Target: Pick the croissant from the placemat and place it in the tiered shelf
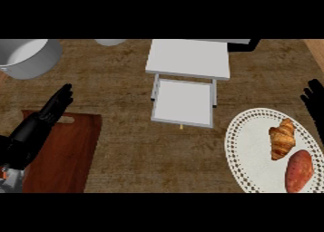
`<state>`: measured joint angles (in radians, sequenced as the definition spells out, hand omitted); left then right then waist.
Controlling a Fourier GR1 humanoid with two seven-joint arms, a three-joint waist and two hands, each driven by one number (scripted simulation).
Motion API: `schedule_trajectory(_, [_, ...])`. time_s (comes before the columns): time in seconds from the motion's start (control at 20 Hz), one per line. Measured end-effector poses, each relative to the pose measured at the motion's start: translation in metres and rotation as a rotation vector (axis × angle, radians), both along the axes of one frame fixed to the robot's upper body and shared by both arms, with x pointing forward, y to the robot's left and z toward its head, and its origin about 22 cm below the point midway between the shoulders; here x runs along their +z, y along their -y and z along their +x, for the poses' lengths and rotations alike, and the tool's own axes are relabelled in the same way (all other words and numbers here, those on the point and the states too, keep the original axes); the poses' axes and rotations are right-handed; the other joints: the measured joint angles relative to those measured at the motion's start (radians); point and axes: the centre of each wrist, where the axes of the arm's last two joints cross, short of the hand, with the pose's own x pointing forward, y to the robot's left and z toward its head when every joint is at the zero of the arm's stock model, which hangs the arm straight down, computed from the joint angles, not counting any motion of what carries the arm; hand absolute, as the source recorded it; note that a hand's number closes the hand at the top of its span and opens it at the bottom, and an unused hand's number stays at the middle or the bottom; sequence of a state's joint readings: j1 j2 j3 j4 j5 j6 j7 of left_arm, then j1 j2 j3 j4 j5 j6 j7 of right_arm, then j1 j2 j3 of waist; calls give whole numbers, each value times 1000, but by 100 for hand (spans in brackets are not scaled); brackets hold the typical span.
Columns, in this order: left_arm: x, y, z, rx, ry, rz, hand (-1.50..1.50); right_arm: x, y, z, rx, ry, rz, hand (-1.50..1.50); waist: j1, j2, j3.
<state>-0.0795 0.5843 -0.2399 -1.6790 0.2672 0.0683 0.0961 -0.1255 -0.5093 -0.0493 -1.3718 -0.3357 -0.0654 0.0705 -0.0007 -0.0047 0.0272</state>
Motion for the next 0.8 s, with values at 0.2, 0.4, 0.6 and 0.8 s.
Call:
schedule_trajectory(0.2, [-20, -13, -6, 137, -101, -38, 0, 6, 32, -20, -197, 75, -99, 150, -25, -1, -18])
schedule_trajectory(0.4, [-51, -26, -21, 308, -254, -128, 0, 0, 89, -65, -515, -9, -296, 150, -73, 9, -32])
schedule_trajectory(0.6, [-77, -24, -26, 383, -357, -199, 0, -27, 99, -110, -765, -82, -274, -150, -66, 5, -30])
schedule_trajectory(0.8, [-87, -17, -19, 395, -402, -226, 0, -35, 84, -158, -784, -54, -266, -150, -44, 3, -29])
